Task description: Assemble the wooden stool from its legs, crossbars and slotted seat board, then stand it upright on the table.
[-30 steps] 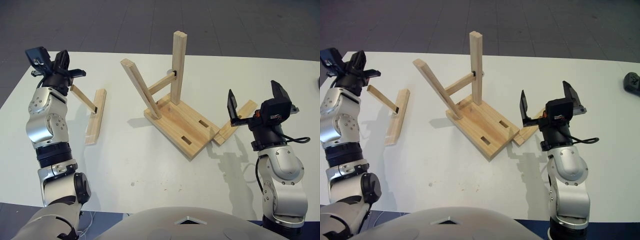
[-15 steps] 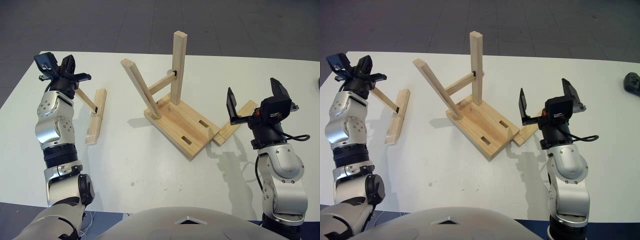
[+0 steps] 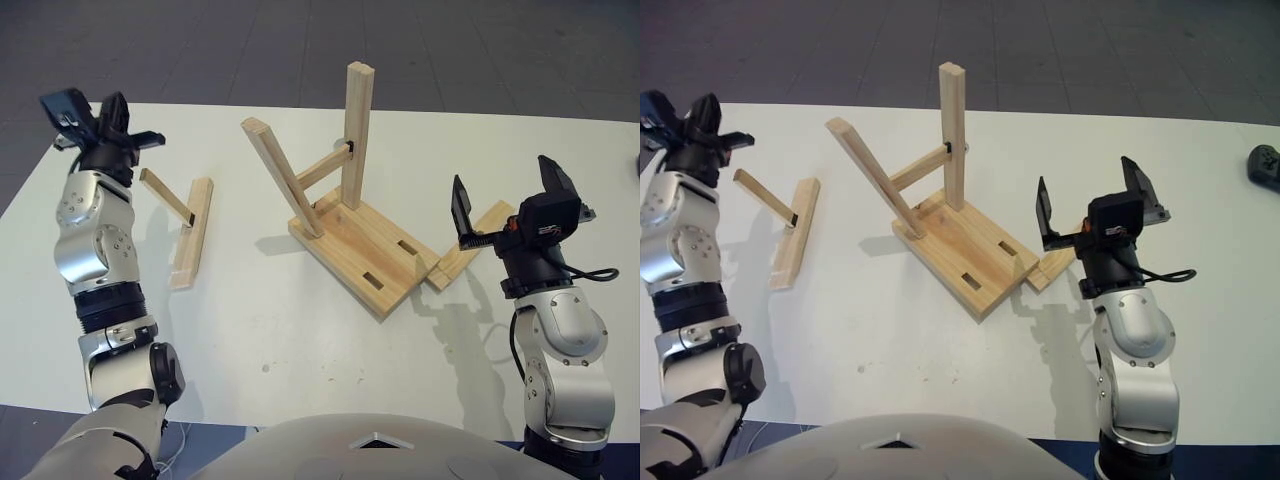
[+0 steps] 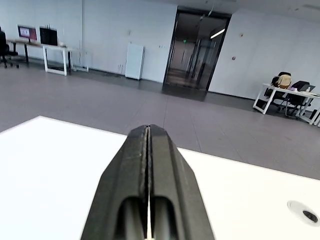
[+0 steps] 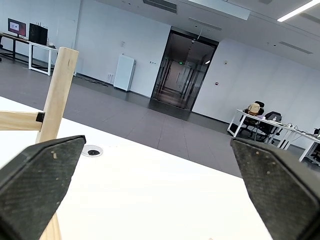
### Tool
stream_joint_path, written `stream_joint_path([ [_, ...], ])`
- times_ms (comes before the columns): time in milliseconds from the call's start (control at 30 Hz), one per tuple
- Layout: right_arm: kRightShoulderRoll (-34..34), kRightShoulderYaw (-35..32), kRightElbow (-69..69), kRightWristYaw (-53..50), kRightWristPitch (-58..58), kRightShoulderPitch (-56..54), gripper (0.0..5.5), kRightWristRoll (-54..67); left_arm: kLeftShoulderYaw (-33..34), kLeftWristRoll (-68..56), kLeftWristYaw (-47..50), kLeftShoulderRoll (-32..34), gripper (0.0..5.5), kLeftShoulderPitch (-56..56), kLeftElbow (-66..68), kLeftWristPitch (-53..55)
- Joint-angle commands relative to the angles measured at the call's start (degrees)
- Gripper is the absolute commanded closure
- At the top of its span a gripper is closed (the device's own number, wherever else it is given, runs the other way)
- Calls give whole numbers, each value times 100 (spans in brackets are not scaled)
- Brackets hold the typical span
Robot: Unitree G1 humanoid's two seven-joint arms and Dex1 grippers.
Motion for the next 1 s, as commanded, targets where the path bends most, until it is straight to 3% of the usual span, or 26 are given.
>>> stream_joint_path([
  [33,-22,1,-59,16,95,33,10,21,-104,59,22,-309,547,450,599,154],
  [300,-24,33,-59,23,121,26,10,25,3,-57,-13,-219,547,392,433,84],
  [633,-18,77,-30,29,103,27,10,6,176,-334,98,101,547,-448,-230,259],
  [1000,-52,122,-22,39,86,13,10,-20,5,-183,121,-149,547,-285,3,224],
])
